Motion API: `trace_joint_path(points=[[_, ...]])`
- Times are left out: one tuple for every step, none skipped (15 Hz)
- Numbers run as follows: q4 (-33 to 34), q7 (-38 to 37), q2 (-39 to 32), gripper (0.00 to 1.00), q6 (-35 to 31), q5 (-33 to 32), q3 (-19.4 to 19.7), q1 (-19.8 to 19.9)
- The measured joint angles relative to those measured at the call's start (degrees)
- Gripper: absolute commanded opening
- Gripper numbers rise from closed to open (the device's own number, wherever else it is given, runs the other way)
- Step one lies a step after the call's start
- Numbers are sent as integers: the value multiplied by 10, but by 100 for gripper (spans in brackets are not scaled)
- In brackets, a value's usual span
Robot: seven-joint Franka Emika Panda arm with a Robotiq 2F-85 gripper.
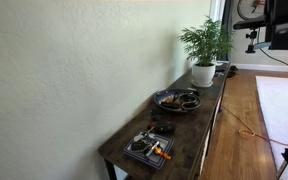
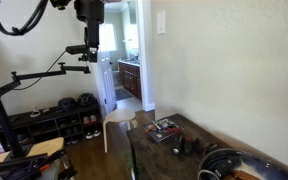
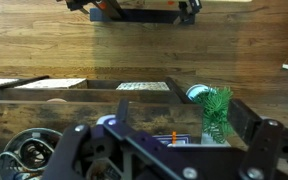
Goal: Place the torch on the round tray
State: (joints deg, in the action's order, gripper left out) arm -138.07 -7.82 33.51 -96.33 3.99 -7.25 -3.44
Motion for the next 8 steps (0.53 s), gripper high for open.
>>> trace_joint_path(points=[[-4, 0, -8, 100, -8, -2, 2, 0], [-8, 0, -15, 100, -14, -3, 4, 0], [-9, 0, -22, 100, -17, -3, 6, 0], [-9, 0, -26, 100, -17, -3, 6, 0], [-9, 0, -29, 100, -18, -3, 7, 0], [-9, 0, -29, 100, -18, -3, 7, 0], [-9, 0, -29, 100, -18, -3, 7, 0], [-9, 0, -29, 100, -18, -3, 7, 0]])
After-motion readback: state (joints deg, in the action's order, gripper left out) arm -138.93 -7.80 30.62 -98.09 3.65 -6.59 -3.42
